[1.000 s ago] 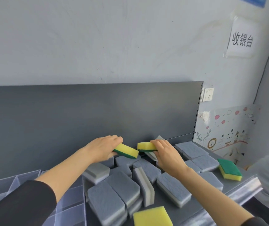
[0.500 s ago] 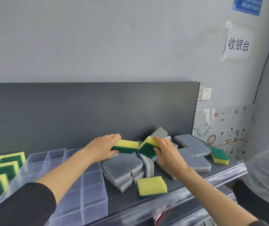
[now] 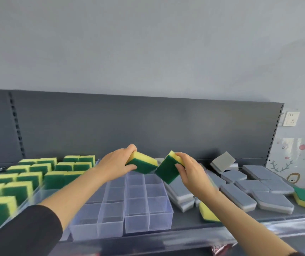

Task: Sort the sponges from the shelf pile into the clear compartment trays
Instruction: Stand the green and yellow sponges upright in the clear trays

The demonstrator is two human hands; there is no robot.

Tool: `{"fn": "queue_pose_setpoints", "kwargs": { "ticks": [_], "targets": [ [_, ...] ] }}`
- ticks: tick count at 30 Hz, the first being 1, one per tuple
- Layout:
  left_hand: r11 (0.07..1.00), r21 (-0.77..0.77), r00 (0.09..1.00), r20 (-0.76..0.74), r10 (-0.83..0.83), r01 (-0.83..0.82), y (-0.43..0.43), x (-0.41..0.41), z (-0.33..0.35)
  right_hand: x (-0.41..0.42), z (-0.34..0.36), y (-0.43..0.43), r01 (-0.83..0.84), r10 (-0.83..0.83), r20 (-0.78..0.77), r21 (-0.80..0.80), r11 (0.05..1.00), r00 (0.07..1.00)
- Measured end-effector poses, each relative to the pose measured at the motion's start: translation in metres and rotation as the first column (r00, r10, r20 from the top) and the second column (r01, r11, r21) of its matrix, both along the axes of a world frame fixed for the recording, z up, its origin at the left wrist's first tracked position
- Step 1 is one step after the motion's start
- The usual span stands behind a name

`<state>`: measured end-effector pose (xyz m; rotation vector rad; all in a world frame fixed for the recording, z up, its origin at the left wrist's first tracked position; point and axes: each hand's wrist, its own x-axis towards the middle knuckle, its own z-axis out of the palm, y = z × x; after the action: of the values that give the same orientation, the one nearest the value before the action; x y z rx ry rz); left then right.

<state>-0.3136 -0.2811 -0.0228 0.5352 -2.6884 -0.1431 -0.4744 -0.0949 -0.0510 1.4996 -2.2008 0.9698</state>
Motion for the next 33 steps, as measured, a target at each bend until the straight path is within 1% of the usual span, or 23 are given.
{"fn": "queue_pose_setpoints", "kwargs": {
  "ticks": [5, 9, 14, 17, 24, 33],
  "targets": [
    [0.997, 0.026, 0.997, -0.038, 0.069, -0.068, -0.029, 0.063, 0.007, 0.048, 0.004, -0.049, -0.087, 0.087, -0.010, 0.013, 0.996, 0.996],
    [0.991, 0.028, 0.990, -0.030, 0.135, -0.134, -0.057, 0.117, 0.010, 0.088, 0.005, -0.088, -0.142, 0.143, -0.014, 0.038, 0.989, 0.990],
    [0.973, 0.027, 0.971, 0.076, 0.226, -0.229, -0.093, 0.180, 0.002, 0.142, 0.000, -0.129, -0.235, 0.232, 0.048, 0.067, 0.970, 0.972],
    [0.968, 0.045, 0.962, 0.124, 0.242, -0.249, -0.108, 0.205, -0.005, 0.166, -0.008, -0.150, -0.283, 0.277, 0.084, 0.075, 0.956, 0.957],
    [0.969, 0.097, 0.958, 0.202, 0.204, -0.227, -0.129, 0.224, -0.023, 0.200, -0.018, -0.179, -0.289, 0.269, 0.159, 0.122, 0.949, 0.950],
    [0.977, 0.075, 0.945, 0.276, 0.174, -0.201, -0.138, 0.214, -0.037, 0.206, -0.031, -0.194, -0.272, 0.228, 0.192, 0.247, 0.930, 0.954]
  ]
}}
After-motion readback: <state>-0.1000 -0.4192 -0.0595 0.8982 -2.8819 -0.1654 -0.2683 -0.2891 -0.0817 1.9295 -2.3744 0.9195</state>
